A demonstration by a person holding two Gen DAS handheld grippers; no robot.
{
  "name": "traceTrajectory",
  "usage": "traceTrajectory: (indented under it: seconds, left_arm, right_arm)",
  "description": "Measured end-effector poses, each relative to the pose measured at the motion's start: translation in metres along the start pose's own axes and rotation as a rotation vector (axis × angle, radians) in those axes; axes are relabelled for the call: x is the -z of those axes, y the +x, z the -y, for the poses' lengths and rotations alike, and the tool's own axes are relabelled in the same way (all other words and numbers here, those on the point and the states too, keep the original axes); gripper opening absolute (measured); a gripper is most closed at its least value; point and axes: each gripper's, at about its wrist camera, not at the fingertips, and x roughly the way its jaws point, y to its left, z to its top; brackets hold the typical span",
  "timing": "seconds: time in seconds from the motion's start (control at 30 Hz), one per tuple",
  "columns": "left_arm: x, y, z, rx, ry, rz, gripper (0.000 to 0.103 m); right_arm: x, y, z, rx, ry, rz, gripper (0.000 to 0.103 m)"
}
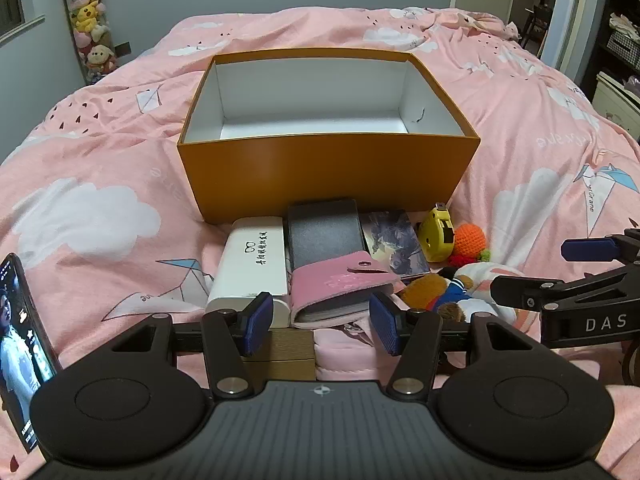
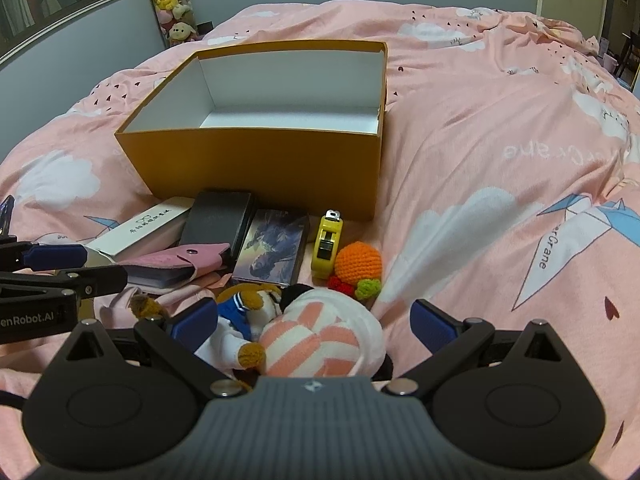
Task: Organize objects
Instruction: 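Grasp the white glasses case with the left tool while the right tool approaches the gold box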
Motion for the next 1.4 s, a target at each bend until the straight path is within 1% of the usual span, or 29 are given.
traceTrajectory:
  seconds: [0.37, 0.53, 0.67, 0.77, 0.9, 0.97, 1.1, 1.17, 1.3, 1.4]
  left_arm:
    - [-0.001, 0.002, -0.005, 0.038, -0.021, -0.024, 0.065]
    - [-0.007, 0.002, -0.012, 0.062, -0.037, -0.037, 0.065]
    - [-0.021, 0.002, -0.019, 0.075, -0.058, -0.035, 0.065]
    - [-0.035, 0.005, -0.024, 0.065, -0.061, -0.046, 0.066]
    - [-0.049, 0.020, -0.034, 0.034, -0.070, -0.088, 0.066]
    - [-0.053, 0.029, -0.040, 0.031, -0.083, -0.112, 0.066]
    - [-0.060, 0.048, -0.051, 0.039, -0.105, -0.152, 0.068]
    - [-0.063, 0.056, -0.056, 0.044, -0.104, -0.175, 0.073]
    - [-0.066, 0.072, -0.066, 0.048, -0.137, -0.213, 0.076]
    - [-0.067, 0.082, -0.071, 0.036, -0.155, -0.238, 0.078]
  right_arm:
    - [-0.002, 0.002, 0.000, -0.001, -0.005, -0.007, 0.102]
    - [-0.006, 0.003, -0.001, -0.019, -0.017, -0.010, 0.102]
    - [-0.015, 0.006, -0.001, -0.043, -0.042, -0.008, 0.095]
    - [-0.025, 0.013, -0.005, -0.063, -0.069, -0.021, 0.089]
    - [-0.042, 0.027, -0.009, -0.106, -0.088, -0.048, 0.083]
    - [-0.050, 0.034, -0.012, -0.120, -0.096, -0.059, 0.080]
    - [-0.065, 0.051, -0.019, -0.137, -0.100, -0.068, 0.080]
    - [-0.071, 0.058, -0.025, -0.143, -0.110, -0.068, 0.080]
    - [-0.079, 0.075, -0.034, -0.161, -0.126, -0.086, 0.080]
    - [-0.081, 0.086, -0.040, -0.176, -0.134, -0.106, 0.080]
